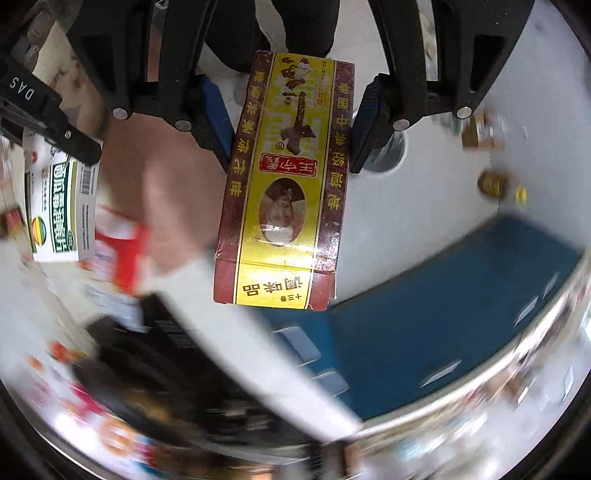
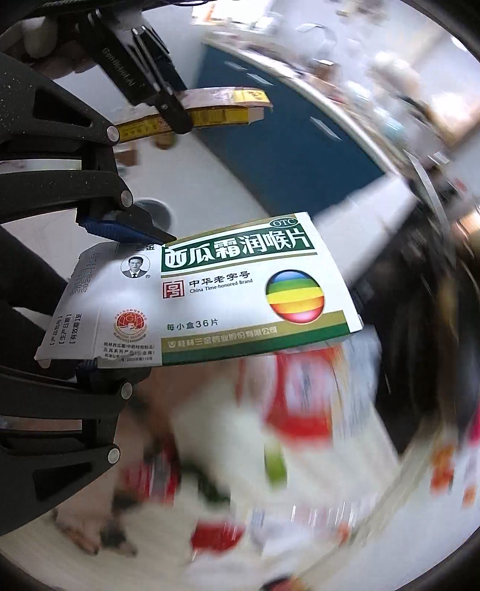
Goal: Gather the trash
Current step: 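Carry both boxes to the white wastebasket and open both tools to drop them, then withdraw both tools from the wastebasket and turn back toward the counter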
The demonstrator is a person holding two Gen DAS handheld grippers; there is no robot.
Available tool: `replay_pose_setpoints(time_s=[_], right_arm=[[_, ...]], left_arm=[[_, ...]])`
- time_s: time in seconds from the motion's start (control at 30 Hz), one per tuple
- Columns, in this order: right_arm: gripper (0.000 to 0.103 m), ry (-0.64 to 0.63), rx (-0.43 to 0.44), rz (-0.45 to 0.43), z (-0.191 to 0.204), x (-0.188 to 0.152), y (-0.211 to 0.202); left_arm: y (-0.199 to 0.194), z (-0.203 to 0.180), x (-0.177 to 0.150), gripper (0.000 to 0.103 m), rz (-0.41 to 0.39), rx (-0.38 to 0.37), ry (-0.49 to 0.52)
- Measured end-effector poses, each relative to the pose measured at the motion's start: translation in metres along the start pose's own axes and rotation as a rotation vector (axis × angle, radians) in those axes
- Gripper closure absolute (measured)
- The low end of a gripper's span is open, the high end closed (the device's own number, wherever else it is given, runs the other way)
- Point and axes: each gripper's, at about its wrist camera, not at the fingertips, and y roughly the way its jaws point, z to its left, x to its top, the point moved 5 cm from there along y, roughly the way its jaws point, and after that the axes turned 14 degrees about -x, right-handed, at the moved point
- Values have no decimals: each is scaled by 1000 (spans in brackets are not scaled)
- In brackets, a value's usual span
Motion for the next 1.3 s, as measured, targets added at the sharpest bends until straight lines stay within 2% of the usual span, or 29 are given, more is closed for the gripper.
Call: replay_pose_setpoints(time_s=[0.17, 0.23, 0.3, 0.47, 0.57, 0.63, 0.67, 0.7, 0.73, 0.77, 0.8, 0.9, 1.0, 1.13, 1.3], right_arm=[[52, -195, 27, 123, 129, -24, 82], [52, -263, 37, 187, 177, -37, 136], [51, -303, 73, 256, 220, -58, 196], [51, -359, 110, 394, 301, -108, 355], [51, -368, 126, 480, 328, -133, 439], [47, -382, 137, 526, 340, -160, 479], [42, -389, 138, 546, 343, -168, 494], [40, -395, 140, 558, 347, -174, 509], [36, -406, 142, 564, 349, -178, 518], [26, -422, 133, 568, 351, -183, 528], [18, -428, 121, 565, 352, -186, 534], [13, -445, 87, 549, 353, -189, 538], [9, -479, 19, 500, 365, -179, 530], [2, -541, -63, 386, 355, -165, 478], [1, -613, -114, 260, 355, -150, 389]], left_arm=[[40, 163, -40, 47, 48, 32, -263], [77, 231, -67, 47, 95, 40, -364], [118, 278, -90, 47, 139, 34, -423], [248, 371, -148, 47, 266, -27, -545], [317, 404, -173, 45, 343, -106, -611], [348, 424, -184, 44, 371, -117, -617], [360, 430, -189, 42, 390, -98, -607], [365, 439, -193, 28, 395, -83, -602], [368, 446, -198, 17, 395, -77, -600], [370, 450, -200, 4, 390, -78, -603], [368, 454, -202, 4, 382, -76, -610], [354, 460, -203, 4, 367, -58, -629], [327, 465, -198, 4, 333, 42, -597], [277, 463, -197, 4, 257, 143, -582], [198, 433, -189, 4, 160, 247, -559]])
